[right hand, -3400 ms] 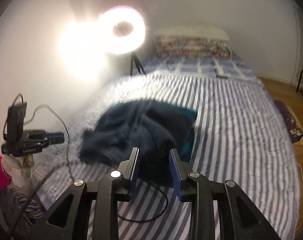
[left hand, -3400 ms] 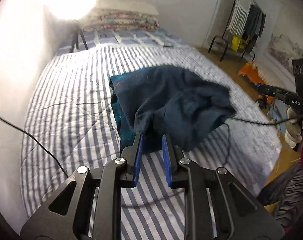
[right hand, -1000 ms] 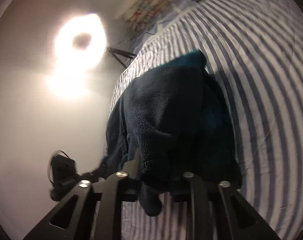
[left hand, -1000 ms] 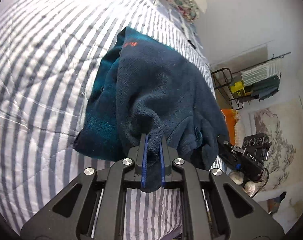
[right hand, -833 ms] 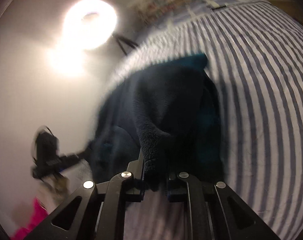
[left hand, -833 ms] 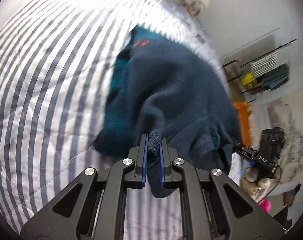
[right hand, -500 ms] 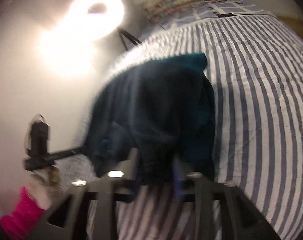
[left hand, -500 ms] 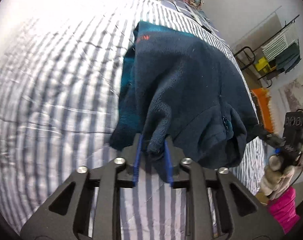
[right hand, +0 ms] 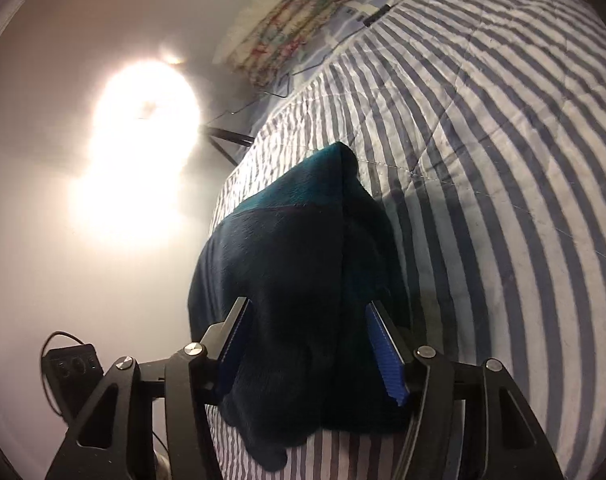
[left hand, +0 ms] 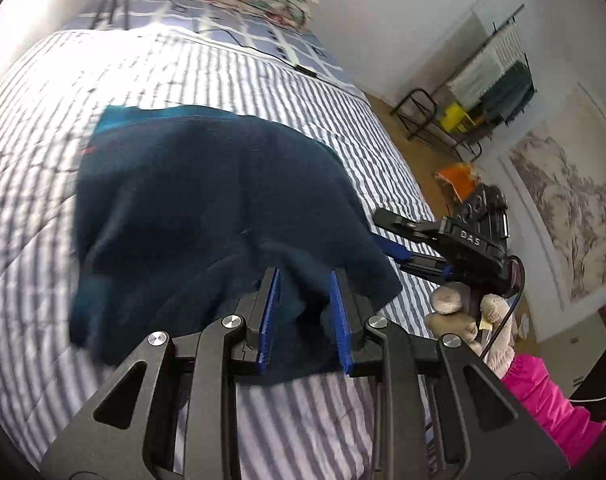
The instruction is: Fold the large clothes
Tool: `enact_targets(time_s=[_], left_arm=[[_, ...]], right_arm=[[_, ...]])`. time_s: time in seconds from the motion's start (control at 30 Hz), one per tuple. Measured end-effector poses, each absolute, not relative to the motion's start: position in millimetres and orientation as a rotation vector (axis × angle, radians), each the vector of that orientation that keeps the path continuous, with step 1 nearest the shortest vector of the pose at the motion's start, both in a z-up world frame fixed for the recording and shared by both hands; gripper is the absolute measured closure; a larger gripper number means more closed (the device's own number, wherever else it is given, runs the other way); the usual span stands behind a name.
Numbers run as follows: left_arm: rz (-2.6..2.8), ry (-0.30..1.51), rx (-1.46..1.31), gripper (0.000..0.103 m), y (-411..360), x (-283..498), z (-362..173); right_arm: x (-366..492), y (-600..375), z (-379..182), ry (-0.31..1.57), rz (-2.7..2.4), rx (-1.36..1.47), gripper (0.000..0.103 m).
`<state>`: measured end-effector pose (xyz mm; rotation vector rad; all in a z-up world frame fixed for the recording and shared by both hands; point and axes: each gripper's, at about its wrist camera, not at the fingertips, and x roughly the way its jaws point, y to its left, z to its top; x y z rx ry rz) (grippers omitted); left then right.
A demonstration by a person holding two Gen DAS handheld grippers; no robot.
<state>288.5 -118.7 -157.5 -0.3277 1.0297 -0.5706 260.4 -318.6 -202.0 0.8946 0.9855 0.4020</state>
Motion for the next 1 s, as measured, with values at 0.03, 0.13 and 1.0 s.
enact_targets(time_s=[0.03,0.13,1.0], left_arm=[[-0.578,1.037,-0.339,0.079,-126,296,-163],[-0.605,1.063,-0.332,0.079,-141,307,-175],[-0.457,0.876,-0.267,0.086,-68,336,-116]], right_arm=[[265,-317,-203,0.987,0.404,0.893,0.042],[279,-310,-210,1.006,0.41,0.87,0.049],[334,-218,-100,0.845,0.359,0.313,0.066]])
